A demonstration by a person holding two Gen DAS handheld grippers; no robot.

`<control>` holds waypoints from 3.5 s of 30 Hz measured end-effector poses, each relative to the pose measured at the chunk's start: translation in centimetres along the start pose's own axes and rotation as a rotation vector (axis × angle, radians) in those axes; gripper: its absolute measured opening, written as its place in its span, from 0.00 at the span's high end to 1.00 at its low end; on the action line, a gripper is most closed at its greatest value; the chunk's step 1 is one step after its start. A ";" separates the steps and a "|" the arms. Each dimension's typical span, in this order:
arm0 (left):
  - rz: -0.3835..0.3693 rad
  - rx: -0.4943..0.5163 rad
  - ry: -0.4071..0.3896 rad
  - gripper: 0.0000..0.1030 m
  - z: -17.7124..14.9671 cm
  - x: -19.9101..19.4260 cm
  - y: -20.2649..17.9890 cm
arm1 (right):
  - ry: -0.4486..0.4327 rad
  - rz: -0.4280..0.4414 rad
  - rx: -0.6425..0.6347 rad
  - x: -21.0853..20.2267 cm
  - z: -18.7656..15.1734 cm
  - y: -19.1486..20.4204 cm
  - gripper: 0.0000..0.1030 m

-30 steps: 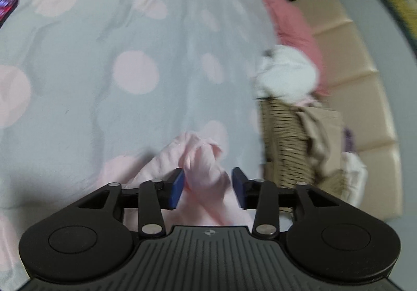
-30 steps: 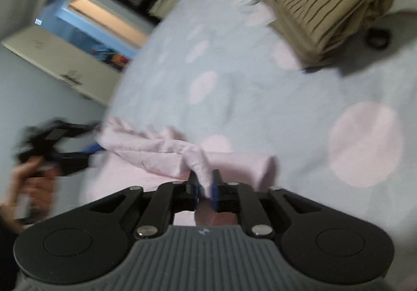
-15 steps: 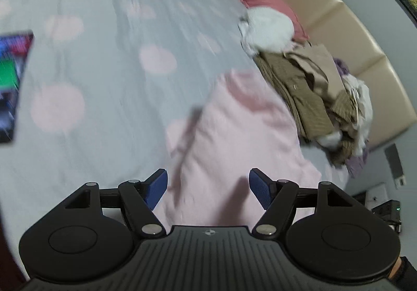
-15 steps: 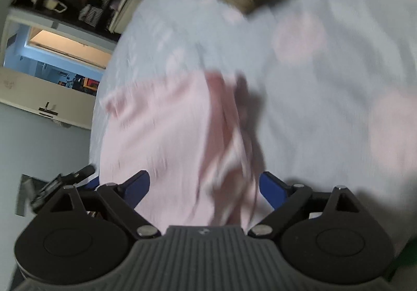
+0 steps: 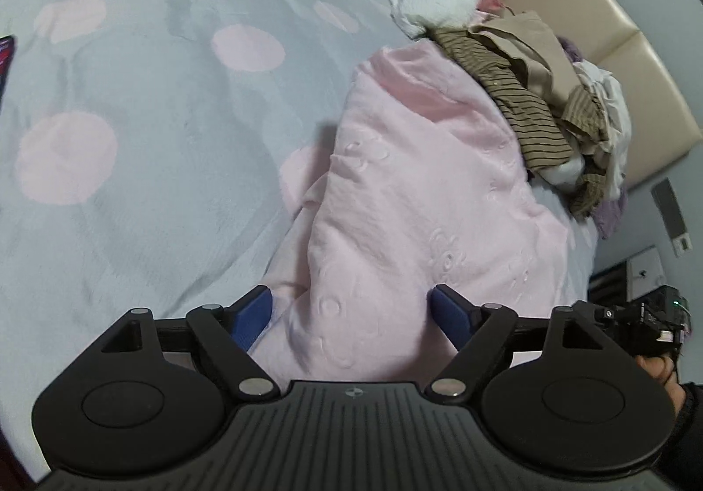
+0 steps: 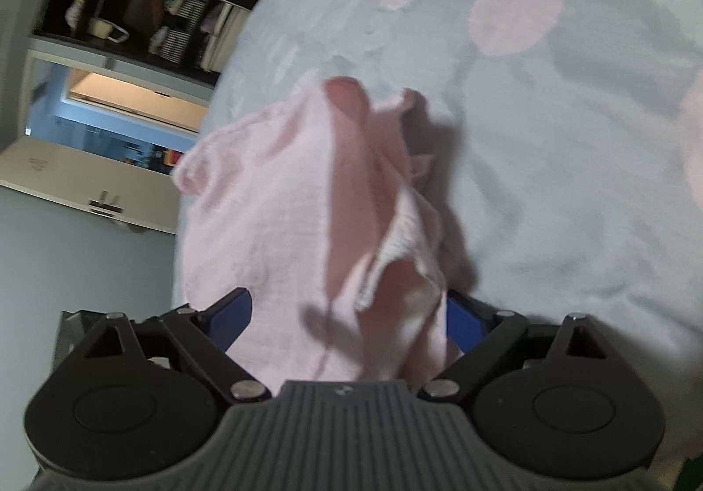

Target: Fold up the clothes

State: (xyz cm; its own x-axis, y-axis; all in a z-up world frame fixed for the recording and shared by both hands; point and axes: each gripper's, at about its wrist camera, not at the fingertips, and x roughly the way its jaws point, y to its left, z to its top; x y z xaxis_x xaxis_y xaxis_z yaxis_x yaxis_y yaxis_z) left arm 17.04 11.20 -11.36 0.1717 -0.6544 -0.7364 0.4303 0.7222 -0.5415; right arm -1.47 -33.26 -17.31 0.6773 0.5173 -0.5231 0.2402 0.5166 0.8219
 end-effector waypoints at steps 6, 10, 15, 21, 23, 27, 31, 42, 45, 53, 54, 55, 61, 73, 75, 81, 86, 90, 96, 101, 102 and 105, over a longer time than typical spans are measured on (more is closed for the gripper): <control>-0.060 -0.012 0.032 0.23 1.5 0.8 1.5 | 0.012 0.052 -0.009 0.6 0.3 -0.6 0.09; -0.125 -0.103 0.102 0.22 2.0 2.6 3.3 | 0.026 0.095 -0.011 0.9 0.5 -1.0 0.09; -0.195 -0.170 0.139 0.05 2.5 4.2 4.3 | 0.043 0.139 -0.014 2.3 1.0 -1.0 0.09; -0.188 -0.240 0.134 0.12 2.1 4.4 4.3 | 0.061 0.176 0.005 4.3 1.5 -0.5 0.23; -0.176 -0.268 0.133 0.71 2.0 4.2 4.4 | 0.098 0.207 0.073 5.4 1.5 -0.9 0.83; -0.164 -0.280 0.089 0.80 0.9 1.9 3.1 | 0.184 0.210 -0.039 4.8 3.4 2.8 0.85; -0.116 -0.314 -0.010 0.81 -1.2 -3.0 0.2 | 0.270 0.206 -0.177 4.0 5.4 7.0 0.86; -0.053 -0.596 -0.062 0.66 -15.3 -5.4 -3.6 | 0.522 -0.059 -0.544 5.8 6.3 10.4 0.69; 0.053 -0.500 -0.033 0.63 -15.1 -5.1 -4.3 | 0.516 -0.186 -0.652 6.7 5.5 8.4 0.47; 0.236 -0.111 -0.274 0.31 -10.4 -9.2 -4.8 | 0.294 -0.092 -0.883 3.9 6.9 11.5 0.23; 0.231 -0.137 -0.263 0.31 -9.8 -8.5 -4.3 | 0.265 -0.076 -0.889 3.7 7.1 12.0 0.22; 0.225 -0.163 -0.251 0.31 -9.3 -7.8 -3.7 | 0.236 -0.060 -0.894 3.6 7.4 12.4 0.22; 0.063 -0.310 -0.216 0.42 -9.0 -5.9 -0.5 | 0.317 -0.107 -0.720 7.7 7.4 10.8 0.56; 0.134 -0.264 -0.253 0.85 -7.9 -5.0 -2.2 | 0.267 0.017 -0.626 2.4 9.0 9.4 0.94; 0.178 -0.271 -0.194 0.78 -7.8 -3.8 -2.0 | 0.275 -0.025 -0.648 2.9 8.2 9.0 0.92; 0.293 -0.214 -0.174 0.57 -7.2 -4.3 -2.8 | 0.276 -0.153 -0.806 3.7 6.0 9.3 0.57; 0.351 -0.133 -0.200 0.53 -8.7 -8.1 -4.5 | 0.179 -0.116 -1.013 -1.0 4.9 12.9 0.40; 0.365 0.007 -0.163 0.53 -10.3 -8.6 -8.5 | 0.232 0.001 -1.249 -2.8 0.0 14.7 0.43; 0.461 0.111 -0.023 0.53 -14.4 -7.5 -13.3 | 0.465 0.020 -1.433 -3.0 -4.6 13.2 0.45; 0.387 0.128 -0.008 0.54 -18.4 -8.6 -11.8 | 0.554 -0.062 -1.232 -4.3 -2.1 8.9 0.45; 0.363 0.122 -0.025 0.55 -19.0 -8.6 -11.2 | 0.557 -0.079 -1.189 -4.4 -1.8 8.1 0.45; 0.290 0.114 -0.031 0.56 -20.1 -8.3 -10.2 | 0.561 -0.108 -1.055 -4.1 -1.1 6.6 0.46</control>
State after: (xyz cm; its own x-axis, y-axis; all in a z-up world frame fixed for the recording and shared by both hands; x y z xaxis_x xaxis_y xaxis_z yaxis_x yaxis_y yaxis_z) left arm -6.58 13.75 -7.93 0.3282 -0.4329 -0.8396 0.4561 0.8510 -0.2605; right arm -3.44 -31.21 -10.01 0.2286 0.5265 -0.8189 -0.5889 0.7446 0.3144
